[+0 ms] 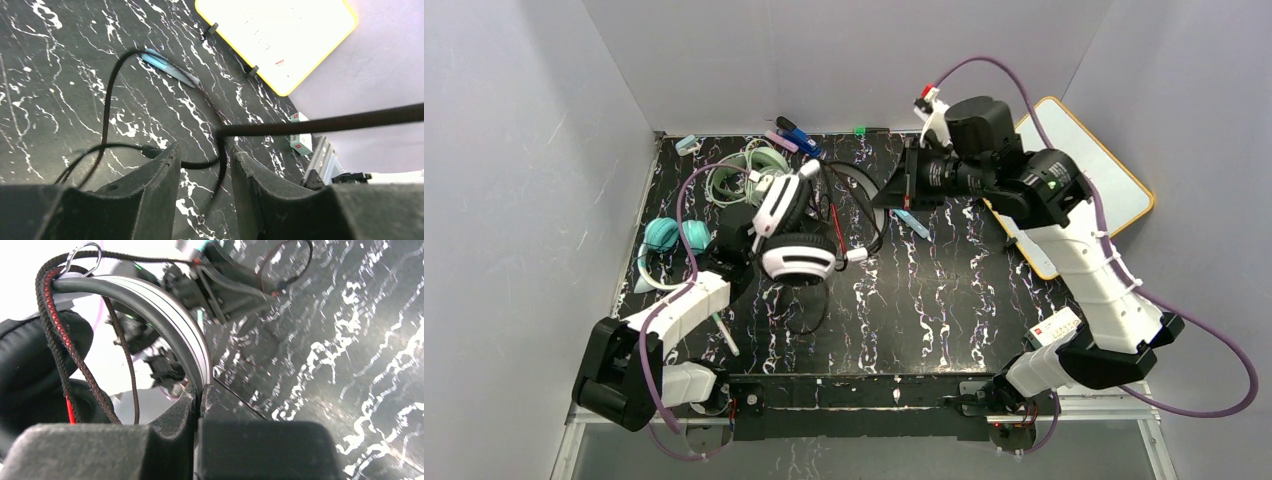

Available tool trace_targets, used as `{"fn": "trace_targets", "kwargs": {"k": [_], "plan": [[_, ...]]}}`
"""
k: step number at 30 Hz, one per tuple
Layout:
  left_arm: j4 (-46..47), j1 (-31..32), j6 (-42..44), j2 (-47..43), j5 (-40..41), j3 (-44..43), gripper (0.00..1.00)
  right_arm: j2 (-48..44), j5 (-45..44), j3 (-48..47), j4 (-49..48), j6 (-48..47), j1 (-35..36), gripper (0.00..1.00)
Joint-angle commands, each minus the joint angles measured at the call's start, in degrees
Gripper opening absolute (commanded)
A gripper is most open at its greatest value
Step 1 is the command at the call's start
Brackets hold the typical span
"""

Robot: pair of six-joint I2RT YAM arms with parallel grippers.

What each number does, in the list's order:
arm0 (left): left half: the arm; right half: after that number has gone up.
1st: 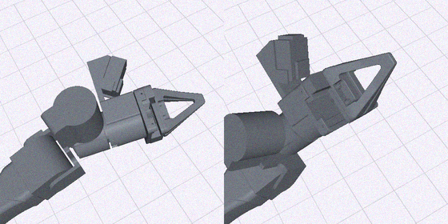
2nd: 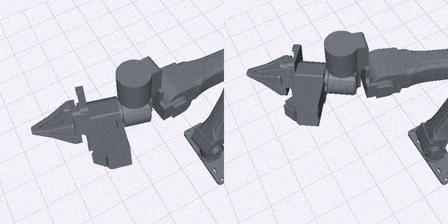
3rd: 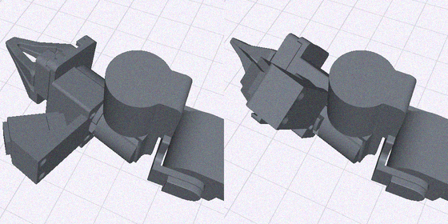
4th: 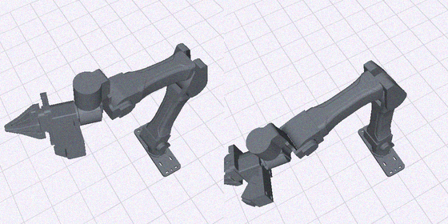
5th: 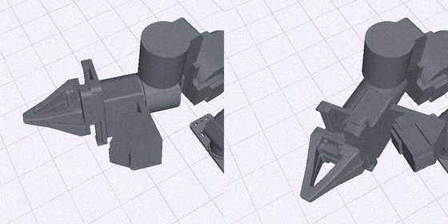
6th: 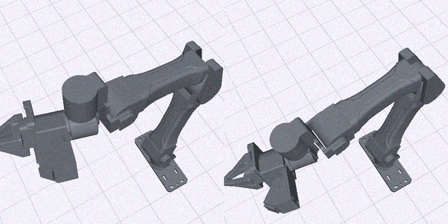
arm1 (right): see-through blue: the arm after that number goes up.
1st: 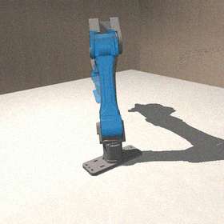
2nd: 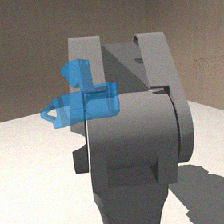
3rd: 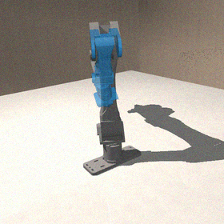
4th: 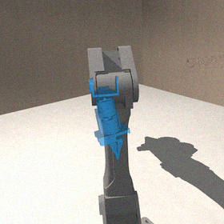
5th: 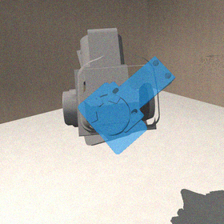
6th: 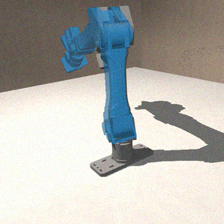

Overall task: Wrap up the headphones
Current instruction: Wrap the headphones cable around the headphones.

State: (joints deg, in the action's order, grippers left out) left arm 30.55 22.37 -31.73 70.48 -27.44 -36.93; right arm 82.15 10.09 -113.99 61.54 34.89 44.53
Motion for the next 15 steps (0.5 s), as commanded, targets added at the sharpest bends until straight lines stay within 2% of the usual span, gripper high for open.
{"fn": "trace_targets", "kwargs": {"k": [1, 8, 15], "plan": [[10.53, -0.27, -5.67, -0.94, -2.53, 3.12, 0.40, 1.30, 2.01, -9.47, -8.45, 8.83, -0.40, 0.01], [13.45, -0.22, -5.09, 2.47, -1.13, 7.89, 0.38, 3.61, -0.85, -15.90, -12.40, 14.98, -0.83, 0.01], [14.55, 0.93, -3.55, 4.18, 1.33, 12.13, 0.38, 3.20, -12.18, -17.68, -13.64, 17.36, -1.29, 0.01]]}}
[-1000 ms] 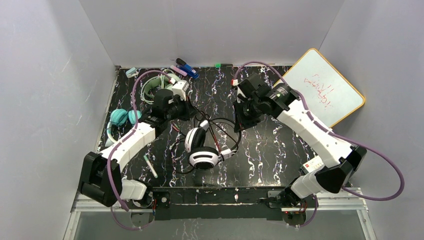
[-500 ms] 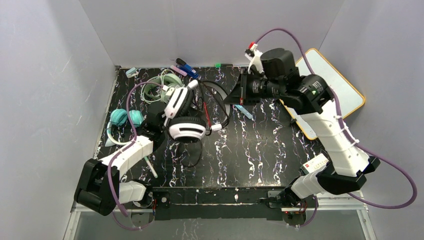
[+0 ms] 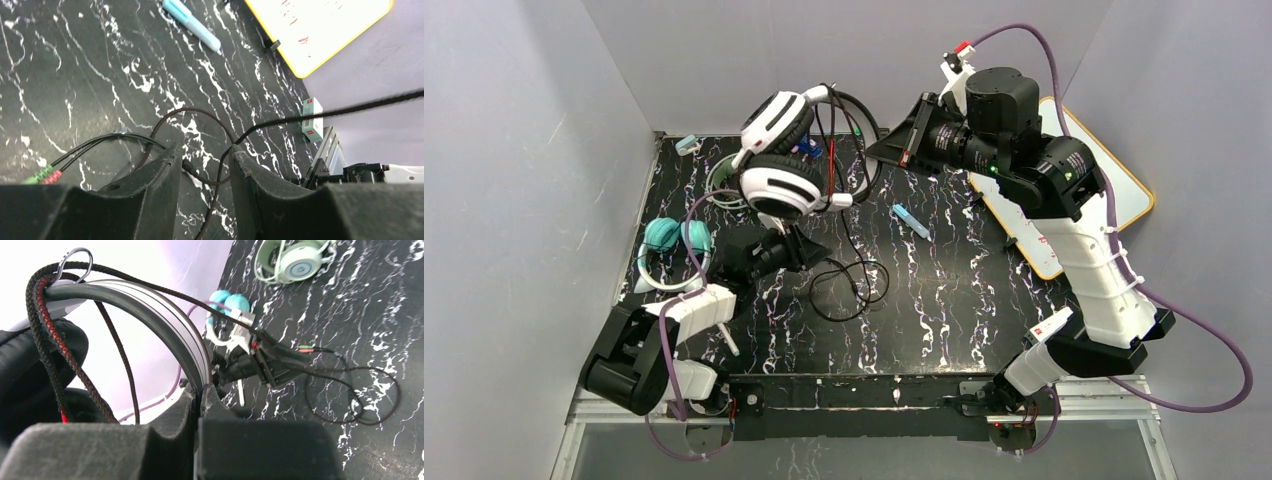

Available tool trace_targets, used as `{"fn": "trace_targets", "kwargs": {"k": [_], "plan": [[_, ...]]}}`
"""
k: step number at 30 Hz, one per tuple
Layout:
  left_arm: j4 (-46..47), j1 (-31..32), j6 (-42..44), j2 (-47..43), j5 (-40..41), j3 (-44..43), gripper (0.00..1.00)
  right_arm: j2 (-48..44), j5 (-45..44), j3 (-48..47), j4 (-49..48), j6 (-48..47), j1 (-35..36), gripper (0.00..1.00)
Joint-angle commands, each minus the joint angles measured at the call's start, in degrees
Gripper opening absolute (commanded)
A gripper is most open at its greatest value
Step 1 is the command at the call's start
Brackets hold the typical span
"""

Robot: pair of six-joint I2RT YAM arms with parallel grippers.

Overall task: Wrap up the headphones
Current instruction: Wrap the headphones cable around the headphones.

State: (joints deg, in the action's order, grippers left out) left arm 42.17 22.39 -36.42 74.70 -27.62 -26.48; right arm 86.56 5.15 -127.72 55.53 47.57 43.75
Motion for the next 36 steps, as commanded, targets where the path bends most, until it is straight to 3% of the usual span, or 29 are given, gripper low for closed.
{"fn": "trace_targets", "kwargs": {"k": [1, 5, 7, 8, 9, 16, 25, 28, 32, 36], "plan": [[3.17, 1.83, 1.53, -0.18, 1.51, 1.84, 0.40, -1.16, -9.32, -4.48, -7.29, 4.64, -0.44, 0.01], [3.81, 8.25, 6.71, -3.80, 6.62, 1.98, 0.53, -0.75, -14.13, -5.00, -6.17, 3.65, -0.58, 0.01], [4.80, 10.70, 9.02, -5.05, 8.93, 1.83, 0.72, -0.68, -15.61, -4.56, -5.47, 3.45, -0.57, 0.01], [5.50, 11.35, 9.76, -5.30, 9.50, 1.68, 0.92, -0.83, -15.76, -3.91, -5.62, 3.33, -0.58, 0.01], [6.03, 11.73, 10.09, -5.16, 10.02, 1.35, 0.98, -1.11, -15.76, -3.08, -5.92, 3.32, -0.57, 0.01], [8.60, 13.32, 11.64, 0.87, 11.91, -2.95, 0.98, -2.34, -15.65, -0.42, -7.34, 3.75, -0.59, 0.01], [9.73, 15.99, 9.81, 15.18, 18.35, -9.94, 0.98, -3.59, -17.54, 0.17, -8.14, 5.13, -0.58, 0.01], [10.38, 17.20, 7.81, 20.85, 21.75, -11.85, 0.93, -4.44, -18.59, 0.69, -9.15, 5.38, -0.59, 0.01], [11.16, 18.38, 3.88, 26.28, 26.40, -12.94, 0.75, -4.14, -20.18, -1.93, -7.52, 5.21, -0.56, 0.01], [11.35, 19.64, 3.49, 28.07, 26.12, -12.83, 0.16, -5.24, -24.34, -1.79, -6.63, 4.22, -0.58, 0.01]]}}
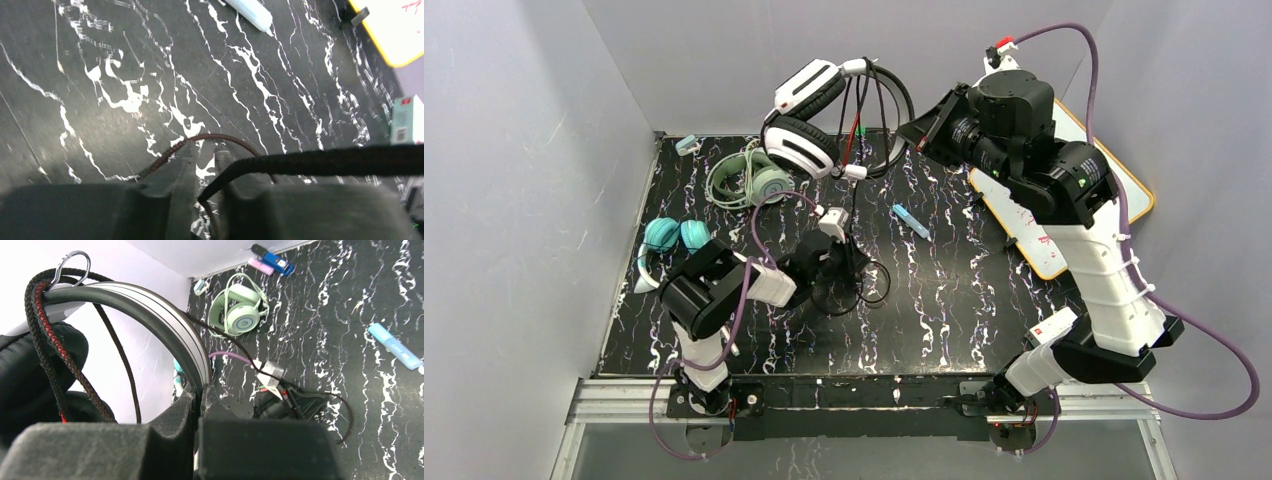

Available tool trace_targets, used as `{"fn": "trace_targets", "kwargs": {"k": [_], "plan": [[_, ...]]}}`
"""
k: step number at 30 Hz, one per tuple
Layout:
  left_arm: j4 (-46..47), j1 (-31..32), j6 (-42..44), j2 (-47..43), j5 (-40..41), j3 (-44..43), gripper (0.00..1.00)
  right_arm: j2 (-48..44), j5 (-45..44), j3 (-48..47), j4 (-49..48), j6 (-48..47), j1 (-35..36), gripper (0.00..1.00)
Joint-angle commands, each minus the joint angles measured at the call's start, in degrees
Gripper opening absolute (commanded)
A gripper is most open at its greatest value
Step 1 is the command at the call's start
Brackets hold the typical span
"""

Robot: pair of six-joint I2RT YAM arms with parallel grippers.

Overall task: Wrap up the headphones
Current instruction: Wrap the headphones cable around the headphones.

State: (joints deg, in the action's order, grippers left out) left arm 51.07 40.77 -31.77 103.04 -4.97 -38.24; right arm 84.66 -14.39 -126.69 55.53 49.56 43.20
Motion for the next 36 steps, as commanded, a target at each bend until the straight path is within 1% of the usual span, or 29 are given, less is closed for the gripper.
{"fn": "trace_targets", "kwargs": {"k": [1, 2, 6, 9, 12, 15, 20, 23, 27, 28, 32, 33, 36], "plan": [[2.45, 1.22, -1.47, -1.32, 4.06, 0.31, 0.05, -3.59, -6.57, -2.52, -6.35, 1.87, -0.04, 0.01], [2.31, 1.24, -1.40, -2.90, 4.17, 1.96, 0.00, -3.67, -8.38, -2.32, -5.85, 0.94, 0.01, 0.01], [-0.09, 1.27, -0.93, -11.85, 4.07, 9.42, 0.00, -2.44, -17.56, -3.63, -2.50, -2.14, -0.26, 0.01], [-2.42, 1.60, -2.24, -19.34, 3.43, 15.68, 0.00, -2.46, -23.53, -1.36, -4.51, -4.97, -0.38, 0.01], [-7.39, 1.96, -2.71, -27.50, 3.80, 19.34, 0.00, -2.30, -29.40, 1.06, -6.56, -7.44, -0.62, 0.01], [-13.56, 2.38, -2.98, -32.98, 3.13, 20.94, 0.00, -1.58, -34.04, 2.15, -7.69, -9.64, -1.39, 0.01], [-22.31, 3.74, -2.09, -36.90, -1.91, 19.21, 0.00, 0.15, -36.43, 2.57, -10.29, -11.72, -5.36, 0.01], [-31.04, 4.17, 0.82, -41.07, -2.85, 16.63, 0.00, 1.78, -38.37, 3.93, -11.01, -13.54, -7.37, 0.01], [-43.27, 4.38, 3.88, -46.34, -3.56, 11.81, 0.00, 2.54, -39.12, 11.80, -12.43, -15.40, -10.82, 0.01], [-46.50, 4.39, 4.23, -46.79, -4.42, 9.84, 0.00, 2.72, -37.88, 13.81, -12.46, -15.07, -12.27, 0.01], [-54.32, 5.00, 5.21, -45.89, -9.37, 3.82, 0.00, 4.41, -28.61, 20.54, -10.61, -11.13, -19.82, 0.01], [-56.21, 5.41, 5.65, -45.36, -10.60, 2.46, 0.00, 5.20, -28.17, 21.61, -10.09, -10.33, -20.68, 0.01], [-63.31, 7.19, 8.86, -44.31, -12.09, -2.12, 0.00, 7.32, -31.77, 25.09, -8.62, -7.78, -21.29, 0.01]]}}
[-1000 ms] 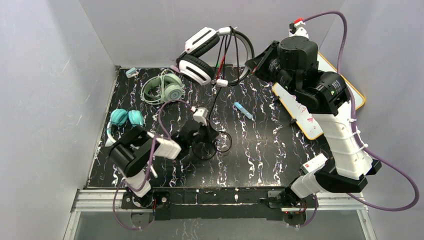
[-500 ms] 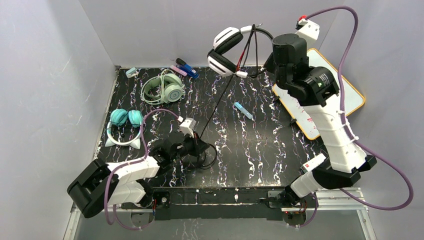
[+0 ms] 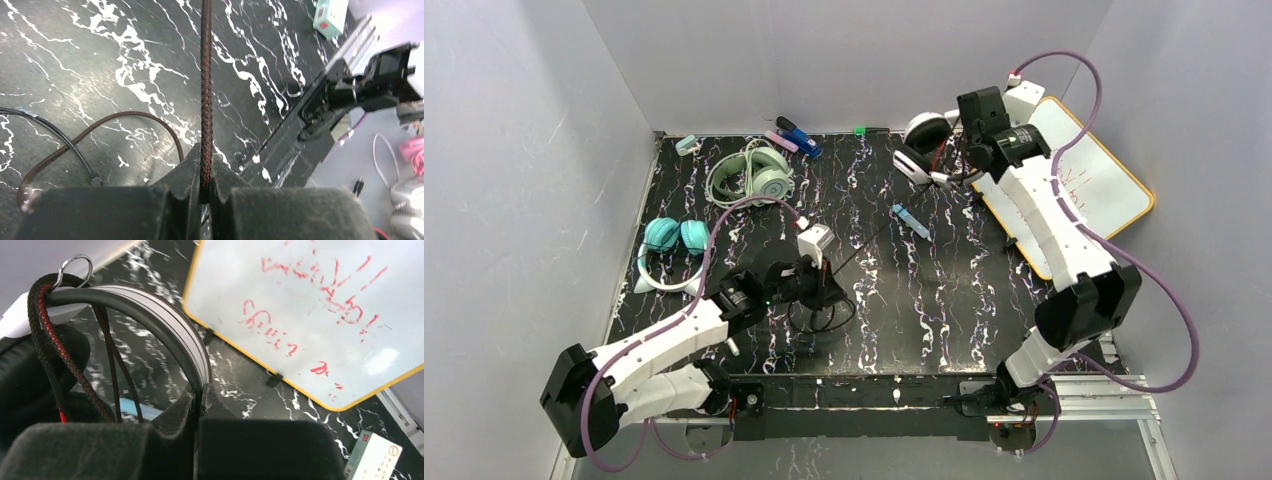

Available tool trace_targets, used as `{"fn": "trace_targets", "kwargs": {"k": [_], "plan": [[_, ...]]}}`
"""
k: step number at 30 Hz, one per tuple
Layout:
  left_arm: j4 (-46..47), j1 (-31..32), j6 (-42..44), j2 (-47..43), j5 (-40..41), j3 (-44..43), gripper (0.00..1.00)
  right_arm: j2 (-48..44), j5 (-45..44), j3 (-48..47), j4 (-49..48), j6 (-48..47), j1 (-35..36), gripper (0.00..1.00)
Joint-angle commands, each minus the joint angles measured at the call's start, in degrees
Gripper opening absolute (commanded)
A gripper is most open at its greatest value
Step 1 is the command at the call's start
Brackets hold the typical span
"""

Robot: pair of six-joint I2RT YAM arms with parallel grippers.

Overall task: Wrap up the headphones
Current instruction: Wrap the headphones cable around the headphones.

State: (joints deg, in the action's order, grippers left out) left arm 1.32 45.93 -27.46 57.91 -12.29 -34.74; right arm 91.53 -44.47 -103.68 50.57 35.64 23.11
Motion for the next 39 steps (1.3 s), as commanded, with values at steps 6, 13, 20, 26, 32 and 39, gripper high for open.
{"fn": "trace_targets", "kwargs": {"k": [6, 13, 20, 26, 32, 39], "plan": [[-30.03, 2.50, 12.33, 1.05, 6.50, -19.92, 0.00, -2.09, 0.12, 14.38, -5.73, 7.41, -1.23, 0.01], [-40.39, 2.02, 24.67, 10.75, 17.78, -40.87, 0.00, -10.27, 9.26, 28.42, -8.53, 1.92, -0.93, 0.01], [-40.41, -0.04, 30.99, 18.88, 16.42, -54.79, 0.00, -15.81, 10.56, 34.06, -4.53, -0.97, 2.57, 0.01], [-39.89, -0.24, 31.68, 23.43, 6.07, -62.80, 0.00, -16.64, 9.77, 35.80, -1.83, 0.46, 6.29, 0.01], [-39.35, -0.30, 33.31, 25.15, -5.59, -64.13, 0.00, -15.63, 9.94, 34.00, -1.83, -0.65, 13.84, 0.01], [-42.03, -4.57, 39.16, 26.64, -7.22, -64.14, 0.00, -14.74, 15.27, 32.59, -0.05, -5.79, 25.25, 0.01]]}}
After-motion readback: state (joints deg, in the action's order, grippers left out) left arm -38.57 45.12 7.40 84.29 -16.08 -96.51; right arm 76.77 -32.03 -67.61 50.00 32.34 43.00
